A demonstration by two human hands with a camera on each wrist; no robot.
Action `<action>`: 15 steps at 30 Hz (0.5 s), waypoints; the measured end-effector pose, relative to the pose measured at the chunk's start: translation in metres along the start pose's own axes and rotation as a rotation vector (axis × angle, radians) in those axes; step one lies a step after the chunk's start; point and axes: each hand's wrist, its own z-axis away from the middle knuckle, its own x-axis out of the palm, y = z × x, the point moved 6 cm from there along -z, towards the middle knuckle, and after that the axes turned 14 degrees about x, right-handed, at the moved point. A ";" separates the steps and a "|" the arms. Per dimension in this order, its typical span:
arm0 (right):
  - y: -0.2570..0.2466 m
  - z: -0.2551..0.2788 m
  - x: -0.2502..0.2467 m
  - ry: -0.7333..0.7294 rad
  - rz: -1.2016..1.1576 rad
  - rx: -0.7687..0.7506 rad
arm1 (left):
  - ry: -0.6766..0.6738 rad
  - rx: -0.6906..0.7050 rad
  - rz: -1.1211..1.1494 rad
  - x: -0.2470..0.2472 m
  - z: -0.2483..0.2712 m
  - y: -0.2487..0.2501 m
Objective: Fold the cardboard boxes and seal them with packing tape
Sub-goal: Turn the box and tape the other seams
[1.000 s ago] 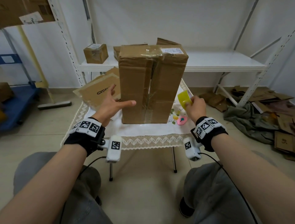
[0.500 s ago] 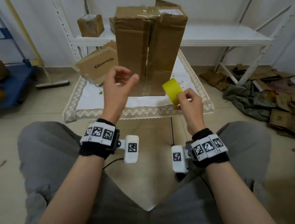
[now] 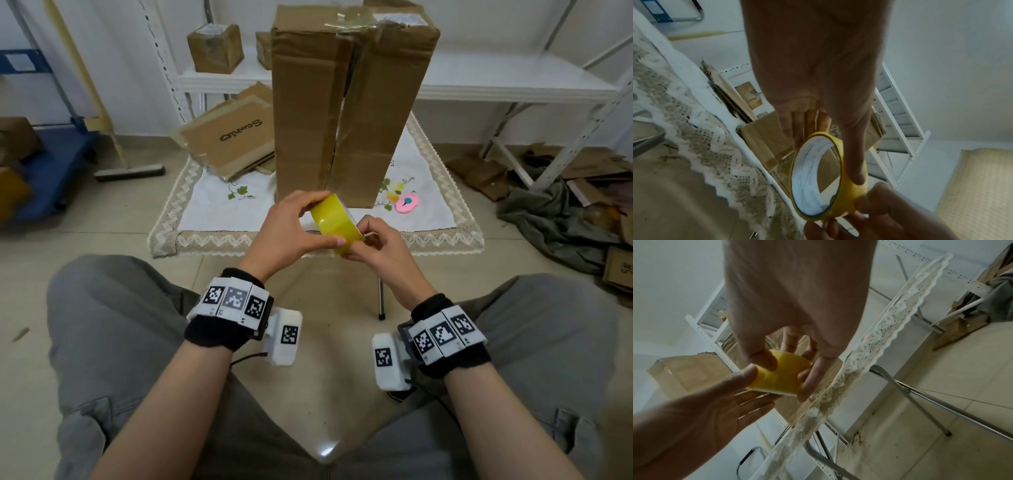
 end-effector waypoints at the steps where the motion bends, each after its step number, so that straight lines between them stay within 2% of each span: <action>1: 0.001 0.000 0.002 -0.005 0.021 0.000 | 0.006 0.018 -0.031 -0.001 0.000 0.000; 9: 0.003 -0.001 0.006 -0.030 0.001 -0.023 | 0.071 0.152 -0.162 -0.007 0.002 0.012; 15: 0.005 -0.005 0.008 -0.071 -0.103 0.009 | 0.106 0.256 -0.225 -0.004 0.003 0.022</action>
